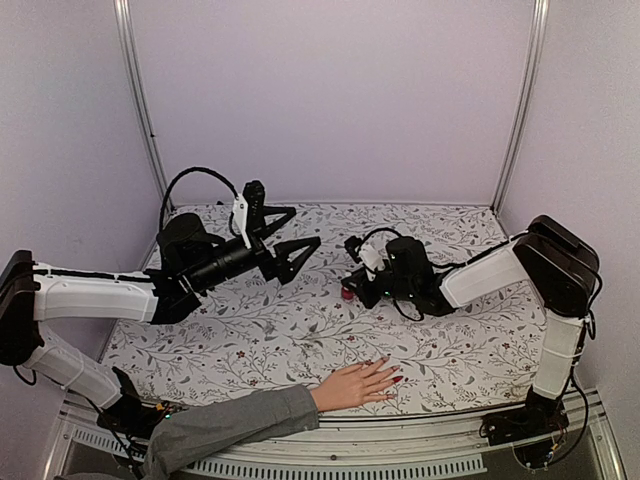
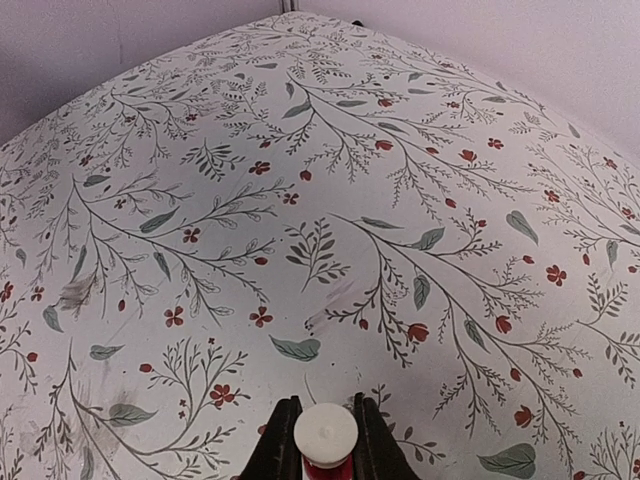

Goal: Paint the nails
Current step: Place the nail polish bottle at the center of the board.

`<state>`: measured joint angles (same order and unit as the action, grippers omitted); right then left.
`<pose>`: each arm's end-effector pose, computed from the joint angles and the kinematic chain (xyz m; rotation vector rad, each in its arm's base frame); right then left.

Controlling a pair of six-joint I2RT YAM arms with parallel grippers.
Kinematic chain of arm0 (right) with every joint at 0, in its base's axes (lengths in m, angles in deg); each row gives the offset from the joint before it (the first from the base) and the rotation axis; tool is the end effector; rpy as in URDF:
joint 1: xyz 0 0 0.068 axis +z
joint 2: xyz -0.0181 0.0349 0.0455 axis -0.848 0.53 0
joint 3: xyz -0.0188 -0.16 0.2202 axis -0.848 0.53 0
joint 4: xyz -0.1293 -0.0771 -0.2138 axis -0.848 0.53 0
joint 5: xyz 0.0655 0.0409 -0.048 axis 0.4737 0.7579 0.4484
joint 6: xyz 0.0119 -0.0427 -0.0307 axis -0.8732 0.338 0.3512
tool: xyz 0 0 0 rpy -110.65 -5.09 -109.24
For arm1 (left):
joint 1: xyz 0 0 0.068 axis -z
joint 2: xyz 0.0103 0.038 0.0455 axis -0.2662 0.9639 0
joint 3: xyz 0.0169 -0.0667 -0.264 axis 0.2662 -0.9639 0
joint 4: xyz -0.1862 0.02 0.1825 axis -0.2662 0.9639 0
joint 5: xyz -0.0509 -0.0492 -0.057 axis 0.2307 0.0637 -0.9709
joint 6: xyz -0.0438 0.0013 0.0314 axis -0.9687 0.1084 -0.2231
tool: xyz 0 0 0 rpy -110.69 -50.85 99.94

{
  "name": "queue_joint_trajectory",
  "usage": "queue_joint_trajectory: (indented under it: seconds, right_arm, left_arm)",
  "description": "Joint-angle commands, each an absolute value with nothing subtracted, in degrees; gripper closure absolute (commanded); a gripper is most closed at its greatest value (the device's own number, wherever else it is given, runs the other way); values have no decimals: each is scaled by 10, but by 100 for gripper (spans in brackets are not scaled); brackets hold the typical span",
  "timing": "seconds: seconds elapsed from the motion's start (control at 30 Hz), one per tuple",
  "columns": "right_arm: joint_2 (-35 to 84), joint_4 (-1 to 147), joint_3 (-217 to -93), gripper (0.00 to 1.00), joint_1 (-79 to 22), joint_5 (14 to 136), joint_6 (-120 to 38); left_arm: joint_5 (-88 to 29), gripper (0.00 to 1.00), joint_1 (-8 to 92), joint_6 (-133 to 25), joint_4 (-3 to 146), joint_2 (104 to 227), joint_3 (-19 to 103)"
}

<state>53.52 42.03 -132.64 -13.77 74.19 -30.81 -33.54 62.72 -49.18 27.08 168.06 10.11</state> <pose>0.2786 0.2775 0.1413 -0.9098 1.8642 0.5754 0.2009 -0.2286 0.2849 0.6845 1.3197 -0.9239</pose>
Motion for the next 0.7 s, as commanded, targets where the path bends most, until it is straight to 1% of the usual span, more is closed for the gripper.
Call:
queue_joint_trajectory:
  seconds: [0.0, 0.17, 0.33, 0.67]
  right_arm:
    - [547, 391, -1320, 89, -132, 729, -295]
    - [551, 392, -1320, 88, -131, 731, -290]
    - [550, 392, -1317, 83, -129, 735, -285]
    - [525, 401, -1304, 64, -124, 741, -288]
  left_arm:
    - [-336, 0, 619, -497, 257, 1685, 98]
    - [-336, 0, 618, -497, 257, 1682, 98]
    - [-335, 0, 618, -498, 259, 1677, 96]
    - [-328, 0, 619, -498, 268, 1674, 98]
